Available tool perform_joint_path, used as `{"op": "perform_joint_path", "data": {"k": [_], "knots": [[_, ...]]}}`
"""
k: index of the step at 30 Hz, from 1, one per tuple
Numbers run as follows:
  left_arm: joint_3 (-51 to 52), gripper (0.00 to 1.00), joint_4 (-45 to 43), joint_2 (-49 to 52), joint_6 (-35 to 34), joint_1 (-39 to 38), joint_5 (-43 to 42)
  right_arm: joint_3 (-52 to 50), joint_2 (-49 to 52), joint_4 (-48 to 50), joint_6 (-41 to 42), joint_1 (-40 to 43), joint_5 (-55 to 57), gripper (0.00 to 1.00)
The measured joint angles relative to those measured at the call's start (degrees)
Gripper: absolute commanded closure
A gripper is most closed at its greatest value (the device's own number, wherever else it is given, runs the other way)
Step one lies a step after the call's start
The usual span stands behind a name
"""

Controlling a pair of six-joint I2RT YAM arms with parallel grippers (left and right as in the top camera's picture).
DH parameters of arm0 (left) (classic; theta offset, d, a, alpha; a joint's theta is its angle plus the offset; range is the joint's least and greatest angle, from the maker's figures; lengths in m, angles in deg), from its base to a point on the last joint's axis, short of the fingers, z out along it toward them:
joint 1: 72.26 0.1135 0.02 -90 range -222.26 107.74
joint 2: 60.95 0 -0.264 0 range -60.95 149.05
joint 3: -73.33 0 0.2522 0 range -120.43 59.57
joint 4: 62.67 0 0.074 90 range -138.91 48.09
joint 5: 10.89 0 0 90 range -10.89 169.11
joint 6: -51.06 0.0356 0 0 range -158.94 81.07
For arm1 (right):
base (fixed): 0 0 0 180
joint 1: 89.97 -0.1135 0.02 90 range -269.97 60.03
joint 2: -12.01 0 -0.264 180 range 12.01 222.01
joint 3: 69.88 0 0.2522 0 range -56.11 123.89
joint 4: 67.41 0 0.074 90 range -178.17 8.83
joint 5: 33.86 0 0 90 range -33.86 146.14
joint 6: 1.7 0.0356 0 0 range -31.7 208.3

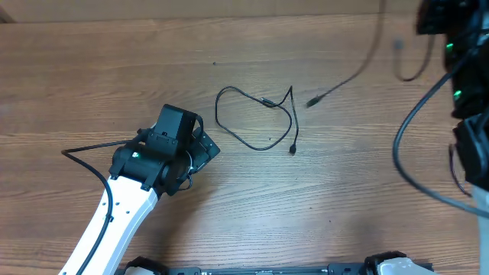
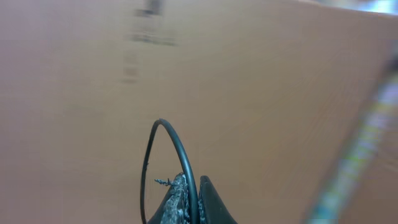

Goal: Untangle cables
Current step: 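Lift the black cable with the right gripper and carry it off to the right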

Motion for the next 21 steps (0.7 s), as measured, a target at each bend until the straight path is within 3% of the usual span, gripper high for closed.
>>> {"op": "perform_joint_path", "data": {"k": [11, 21], "knots": [[0.00, 0.00, 0.00, 0.00, 0.00, 0.00, 0.00, 0.02, 7.80, 0.11, 0.04, 16.31, 3.06, 0.96], [0.00, 0.00, 0.02, 0.00, 0.00, 0.00, 0.00, 0.02, 22.91, 1.40, 5.62, 25.14, -5.42, 0.96]]}}
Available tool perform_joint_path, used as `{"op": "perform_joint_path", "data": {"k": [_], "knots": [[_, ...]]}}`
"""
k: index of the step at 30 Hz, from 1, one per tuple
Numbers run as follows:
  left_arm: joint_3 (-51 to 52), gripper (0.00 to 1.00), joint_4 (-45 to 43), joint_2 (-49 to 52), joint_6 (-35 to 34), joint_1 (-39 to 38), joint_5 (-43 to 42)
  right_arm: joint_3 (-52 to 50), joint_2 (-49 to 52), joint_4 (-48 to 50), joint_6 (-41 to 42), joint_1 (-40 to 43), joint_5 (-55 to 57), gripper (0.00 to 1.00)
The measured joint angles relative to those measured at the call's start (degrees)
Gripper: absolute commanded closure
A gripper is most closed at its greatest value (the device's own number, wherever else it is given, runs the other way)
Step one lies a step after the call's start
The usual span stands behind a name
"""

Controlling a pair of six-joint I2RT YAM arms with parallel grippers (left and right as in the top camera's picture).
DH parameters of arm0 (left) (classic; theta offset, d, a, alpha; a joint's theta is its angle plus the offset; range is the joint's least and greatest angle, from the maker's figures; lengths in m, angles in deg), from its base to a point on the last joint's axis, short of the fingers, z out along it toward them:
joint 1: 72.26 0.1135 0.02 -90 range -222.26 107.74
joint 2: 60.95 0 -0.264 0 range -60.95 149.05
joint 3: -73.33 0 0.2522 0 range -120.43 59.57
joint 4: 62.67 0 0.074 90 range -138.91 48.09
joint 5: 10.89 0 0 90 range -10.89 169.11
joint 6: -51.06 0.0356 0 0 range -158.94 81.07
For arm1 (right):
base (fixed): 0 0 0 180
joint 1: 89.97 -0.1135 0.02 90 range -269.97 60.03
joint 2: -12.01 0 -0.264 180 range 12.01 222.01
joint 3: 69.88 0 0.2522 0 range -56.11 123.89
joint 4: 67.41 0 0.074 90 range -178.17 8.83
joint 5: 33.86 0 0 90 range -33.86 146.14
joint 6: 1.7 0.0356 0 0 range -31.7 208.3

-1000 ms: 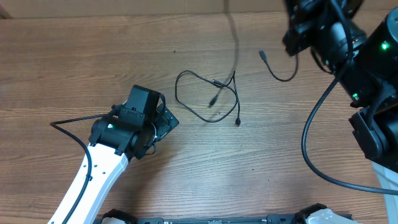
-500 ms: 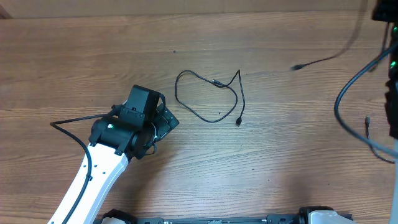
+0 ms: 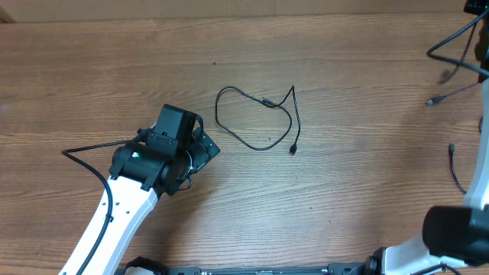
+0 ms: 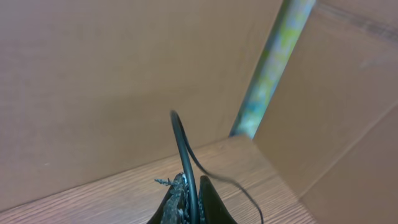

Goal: Untangle cables
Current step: 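Lift the black cable with the right gripper and carry it off to the right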

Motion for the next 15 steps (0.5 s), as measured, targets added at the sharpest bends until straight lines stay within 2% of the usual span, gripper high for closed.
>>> {"op": "perform_joint_path", "data": {"k": [13, 14, 15], "knots": [[0.00, 0.00, 0.00, 0.00, 0.00, 0.00, 0.00, 0.00, 9.86, 0.15, 4.76, 12.72, -4.63, 0.96], [0.00, 0.01, 0.00, 0.00, 0.00, 0.00, 0.00, 0.00, 10.16, -0.09, 4.85, 13.62, -4.59, 0.87], [0.00, 0.00, 0.00, 0.00, 0.00, 0.00, 0.00, 0.00, 10.43, -0.57, 5.40, 14.84, -4.63, 0.65]]}}
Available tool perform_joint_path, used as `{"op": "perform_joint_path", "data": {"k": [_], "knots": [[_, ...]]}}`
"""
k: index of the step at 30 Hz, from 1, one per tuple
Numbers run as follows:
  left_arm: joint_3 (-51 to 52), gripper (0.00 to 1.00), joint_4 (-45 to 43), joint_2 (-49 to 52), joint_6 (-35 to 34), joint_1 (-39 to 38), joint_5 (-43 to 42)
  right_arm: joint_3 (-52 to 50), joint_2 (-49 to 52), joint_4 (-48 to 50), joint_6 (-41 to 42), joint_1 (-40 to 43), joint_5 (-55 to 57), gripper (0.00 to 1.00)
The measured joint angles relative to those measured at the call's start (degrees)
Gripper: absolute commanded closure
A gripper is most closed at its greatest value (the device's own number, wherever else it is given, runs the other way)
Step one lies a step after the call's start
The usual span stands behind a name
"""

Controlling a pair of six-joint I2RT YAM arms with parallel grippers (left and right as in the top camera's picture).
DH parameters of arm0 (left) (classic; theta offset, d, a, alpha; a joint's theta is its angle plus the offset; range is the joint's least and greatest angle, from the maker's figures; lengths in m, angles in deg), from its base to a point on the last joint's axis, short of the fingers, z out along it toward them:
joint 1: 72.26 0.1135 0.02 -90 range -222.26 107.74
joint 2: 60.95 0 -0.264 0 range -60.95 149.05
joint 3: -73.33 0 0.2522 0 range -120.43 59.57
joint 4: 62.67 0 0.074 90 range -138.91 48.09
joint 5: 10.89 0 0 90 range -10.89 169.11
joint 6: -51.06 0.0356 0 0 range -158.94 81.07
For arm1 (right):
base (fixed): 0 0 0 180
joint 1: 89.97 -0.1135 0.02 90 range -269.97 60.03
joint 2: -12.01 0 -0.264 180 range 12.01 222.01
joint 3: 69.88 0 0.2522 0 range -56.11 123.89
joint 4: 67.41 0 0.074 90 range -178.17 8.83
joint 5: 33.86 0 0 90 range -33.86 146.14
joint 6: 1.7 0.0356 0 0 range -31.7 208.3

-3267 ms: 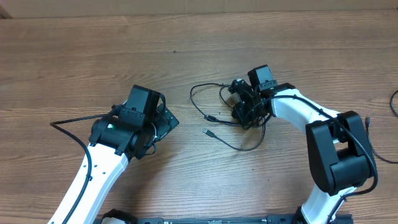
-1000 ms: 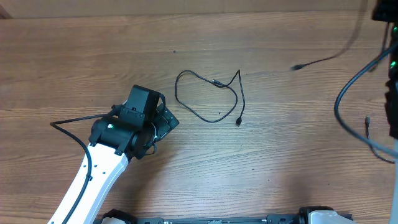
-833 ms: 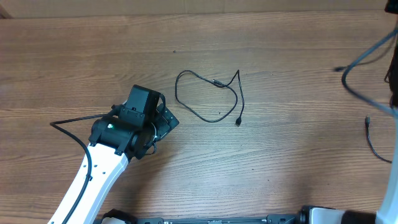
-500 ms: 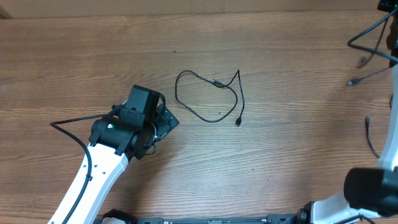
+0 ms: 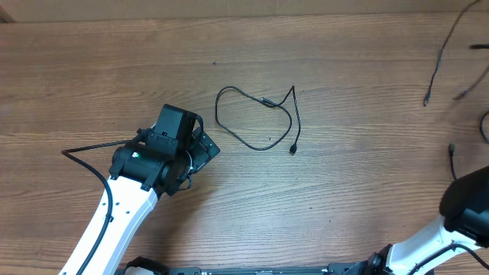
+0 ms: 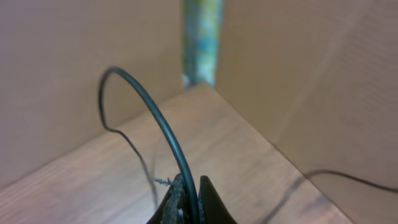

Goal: Untangle cables

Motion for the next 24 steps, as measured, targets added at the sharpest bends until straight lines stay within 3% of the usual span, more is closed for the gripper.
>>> {"op": "perform_joint_path", "data": {"k": [3, 13, 24], "knots": [[0.00, 0.00, 0.00, 0.00, 0.00, 0.00, 0.00, 0.00, 0.20, -0.87, -0.02, 2.49, -0.31, 0.00], [0.00, 0.01, -0.02, 0.00, 0.00, 0.00, 0.00, 0.00, 0.20, -2.58, -0.02, 3.91, -5.57, 0.00], [0.00, 0.01, -0.02, 0.00, 0.00, 0.00, 0.00, 0.00, 0.20, -11.54, -0.76, 3.06, -35.54, 0.00]]}}
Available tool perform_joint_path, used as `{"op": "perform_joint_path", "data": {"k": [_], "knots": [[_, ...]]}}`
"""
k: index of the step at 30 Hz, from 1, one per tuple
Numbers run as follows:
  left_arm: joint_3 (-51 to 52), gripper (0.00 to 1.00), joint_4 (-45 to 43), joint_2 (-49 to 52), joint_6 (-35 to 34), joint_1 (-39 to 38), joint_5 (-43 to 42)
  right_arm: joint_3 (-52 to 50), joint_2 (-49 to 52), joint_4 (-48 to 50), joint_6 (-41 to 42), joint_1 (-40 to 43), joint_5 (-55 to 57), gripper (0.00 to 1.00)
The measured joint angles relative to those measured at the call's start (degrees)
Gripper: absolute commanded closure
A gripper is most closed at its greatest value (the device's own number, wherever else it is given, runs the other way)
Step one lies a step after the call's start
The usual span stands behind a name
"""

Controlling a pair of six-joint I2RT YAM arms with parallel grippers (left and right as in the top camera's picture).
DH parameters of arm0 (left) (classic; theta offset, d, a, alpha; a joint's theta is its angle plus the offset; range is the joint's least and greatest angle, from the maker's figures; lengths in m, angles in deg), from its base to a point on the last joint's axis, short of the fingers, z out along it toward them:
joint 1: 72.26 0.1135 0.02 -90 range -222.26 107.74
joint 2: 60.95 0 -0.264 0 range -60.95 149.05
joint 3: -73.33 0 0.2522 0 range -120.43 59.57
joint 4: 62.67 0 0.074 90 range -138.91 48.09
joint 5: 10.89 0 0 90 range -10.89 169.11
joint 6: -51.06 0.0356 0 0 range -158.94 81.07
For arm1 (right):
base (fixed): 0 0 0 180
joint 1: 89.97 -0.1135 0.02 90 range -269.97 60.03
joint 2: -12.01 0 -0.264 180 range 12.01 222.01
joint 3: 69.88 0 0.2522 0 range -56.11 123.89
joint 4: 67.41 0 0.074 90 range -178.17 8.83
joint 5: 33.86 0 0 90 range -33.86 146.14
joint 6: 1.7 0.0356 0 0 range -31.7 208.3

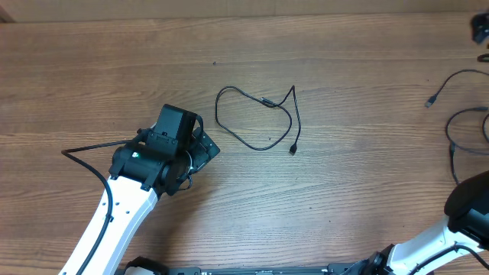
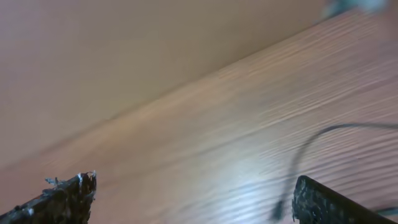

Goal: Untangle cables

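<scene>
A thin black cable (image 1: 256, 122) lies in a loose loop at the middle of the table, its plug end (image 1: 293, 150) pointing toward the front. A second, thicker black cable (image 1: 457, 114) lies at the table's right edge, with its plug (image 1: 432, 101) on the wood. In the right wrist view it shows as a blurred strand (image 2: 309, 142). My right gripper (image 2: 196, 202) is open above the table with nothing between its wide-apart fingertips (image 2: 65, 194). My left gripper (image 1: 202, 147) rests just left of the loop, and its jaws cannot be made out from above.
The left arm (image 1: 130, 191) reaches in from the front left, trailing its own black lead (image 1: 92, 149). A cardboard wall (image 1: 229, 8) runs along the back. The right arm's dark body (image 1: 470, 210) stands at the right edge beside the second cable.
My right gripper was shut on the thicker cable, held up at the far right. Now it is open and that cable lies on the table at the right edge. The left arm and loop are unchanged.
First my right gripper held the thicker cable raised, its plug hanging just right of the looped cable. At the later moments the held cable was farther right, apart from the loop. Now it is let go at the right edge, and the loop lies alone in the middle.
</scene>
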Motion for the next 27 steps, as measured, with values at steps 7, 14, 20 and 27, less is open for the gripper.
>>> {"op": "perform_joint_path", "data": {"k": [7, 14, 20, 27], "knots": [[0.00, 0.00, 0.02, 0.00, 0.00, 0.00, 0.00, 0.00, 0.00, -12.00, -5.55, -8.81, -8.11, 0.00], [0.00, 0.00, 0.02, 0.00, 0.00, 0.00, 0.00, -3.87, 0.00, -13.90, -8.59, -23.74, -9.75, 0.00], [0.00, 0.01, 0.02, 0.00, 0.00, 0.00, 0.00, -9.53, 0.04, -10.51, -9.38, -34.29, -5.62, 0.00], [0.00, 0.00, 0.02, 0.00, 0.00, 0.00, 0.00, -15.67, 1.53, -8.33, -9.60, -41.16, -1.60, 0.00]]}}
